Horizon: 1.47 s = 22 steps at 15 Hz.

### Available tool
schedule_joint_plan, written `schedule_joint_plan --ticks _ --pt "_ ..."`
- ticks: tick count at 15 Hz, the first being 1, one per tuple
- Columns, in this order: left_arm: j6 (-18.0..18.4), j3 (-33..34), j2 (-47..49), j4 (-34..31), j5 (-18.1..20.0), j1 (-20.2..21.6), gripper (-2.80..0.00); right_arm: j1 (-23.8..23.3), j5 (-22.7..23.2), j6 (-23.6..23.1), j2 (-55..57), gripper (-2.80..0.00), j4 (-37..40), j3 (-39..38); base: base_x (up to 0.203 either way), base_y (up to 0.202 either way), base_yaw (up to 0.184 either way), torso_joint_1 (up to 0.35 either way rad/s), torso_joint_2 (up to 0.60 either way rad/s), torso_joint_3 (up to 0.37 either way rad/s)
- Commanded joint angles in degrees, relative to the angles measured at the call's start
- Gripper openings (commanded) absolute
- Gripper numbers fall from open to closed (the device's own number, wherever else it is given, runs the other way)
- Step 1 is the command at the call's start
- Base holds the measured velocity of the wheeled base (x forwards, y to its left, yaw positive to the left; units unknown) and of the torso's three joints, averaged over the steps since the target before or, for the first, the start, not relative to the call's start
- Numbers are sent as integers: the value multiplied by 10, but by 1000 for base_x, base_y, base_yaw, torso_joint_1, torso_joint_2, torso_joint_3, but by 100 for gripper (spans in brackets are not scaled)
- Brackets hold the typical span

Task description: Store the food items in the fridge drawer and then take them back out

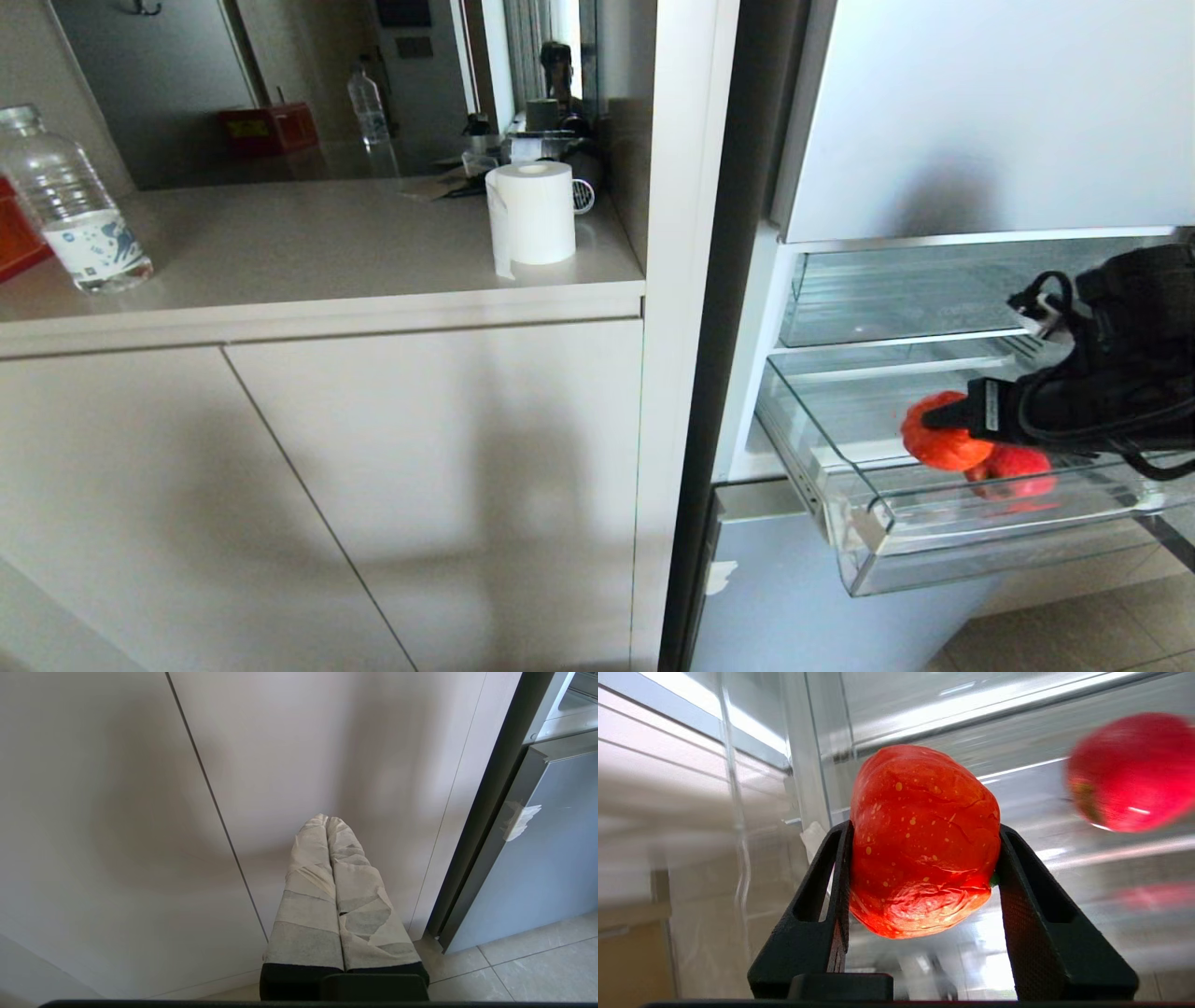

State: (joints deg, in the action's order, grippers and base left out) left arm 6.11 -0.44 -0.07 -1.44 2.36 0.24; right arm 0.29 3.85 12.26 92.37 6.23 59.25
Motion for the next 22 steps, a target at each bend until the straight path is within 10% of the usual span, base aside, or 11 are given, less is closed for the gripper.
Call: schedule_joint_plan --ticks 1,12,22 --pt "0 0 1 0 0 0 -280 -16 0 0 -86 -280 0 -30 0 0 0 0 0 0" --pt "0 0 1 0 0 0 -280 -156 -14 -114 -422 -280 -96 -258 0 0 0 0 0 0" --pt "0 0 1 0 0 0 -280 -193 -85 -136 -465 -280 -255 -257 0 6 -142 1 2 3"
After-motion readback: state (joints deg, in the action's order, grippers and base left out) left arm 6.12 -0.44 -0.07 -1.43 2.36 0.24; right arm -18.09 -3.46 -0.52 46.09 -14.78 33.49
